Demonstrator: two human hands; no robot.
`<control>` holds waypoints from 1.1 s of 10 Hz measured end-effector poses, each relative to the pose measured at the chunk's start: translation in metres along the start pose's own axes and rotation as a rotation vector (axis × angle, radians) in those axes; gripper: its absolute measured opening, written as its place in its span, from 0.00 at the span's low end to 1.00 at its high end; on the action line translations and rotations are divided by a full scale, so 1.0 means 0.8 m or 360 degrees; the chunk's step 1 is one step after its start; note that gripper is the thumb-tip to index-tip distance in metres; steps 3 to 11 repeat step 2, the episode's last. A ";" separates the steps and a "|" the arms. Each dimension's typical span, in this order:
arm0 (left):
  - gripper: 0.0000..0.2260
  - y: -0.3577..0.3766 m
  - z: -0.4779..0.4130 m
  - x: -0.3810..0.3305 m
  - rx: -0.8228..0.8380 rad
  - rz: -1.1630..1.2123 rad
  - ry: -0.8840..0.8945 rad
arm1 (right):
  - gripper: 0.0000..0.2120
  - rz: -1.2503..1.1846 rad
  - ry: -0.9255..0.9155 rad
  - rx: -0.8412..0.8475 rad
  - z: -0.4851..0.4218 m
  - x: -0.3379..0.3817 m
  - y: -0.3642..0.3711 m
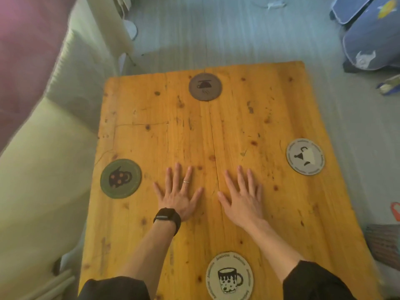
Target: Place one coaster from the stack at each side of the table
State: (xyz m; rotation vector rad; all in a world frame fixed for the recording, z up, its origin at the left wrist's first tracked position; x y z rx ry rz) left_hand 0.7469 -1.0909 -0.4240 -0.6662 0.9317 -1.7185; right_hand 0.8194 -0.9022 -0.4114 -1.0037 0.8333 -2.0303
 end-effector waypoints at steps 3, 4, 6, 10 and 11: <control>0.33 0.000 0.001 -0.004 -0.0008 -0.0037 0.0050 | 0.31 -0.0462 0.0040 0.0208 -0.001 0.026 -0.044; 0.33 0.000 0.001 -0.004 -0.0008 -0.0037 0.0050 | 0.31 -0.0462 0.0040 0.0208 -0.001 0.026 -0.044; 0.33 0.000 0.001 -0.004 -0.0008 -0.0037 0.0050 | 0.31 -0.0462 0.0040 0.0208 -0.001 0.026 -0.044; 0.33 0.000 0.001 -0.004 -0.0008 -0.0037 0.0050 | 0.31 -0.0462 0.0040 0.0208 -0.001 0.026 -0.044; 0.33 0.000 0.001 -0.004 -0.0008 -0.0037 0.0050 | 0.31 -0.0462 0.0040 0.0208 -0.001 0.026 -0.044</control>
Point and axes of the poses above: each hand's wrist, its own z-axis away from the middle knuckle, its own y-axis out of the palm, x = y × z, the point moved 10 cm from there along -z, towards the middle knuckle, and after that the axes turned 15 degrees about -z, right-handed, at the moved point
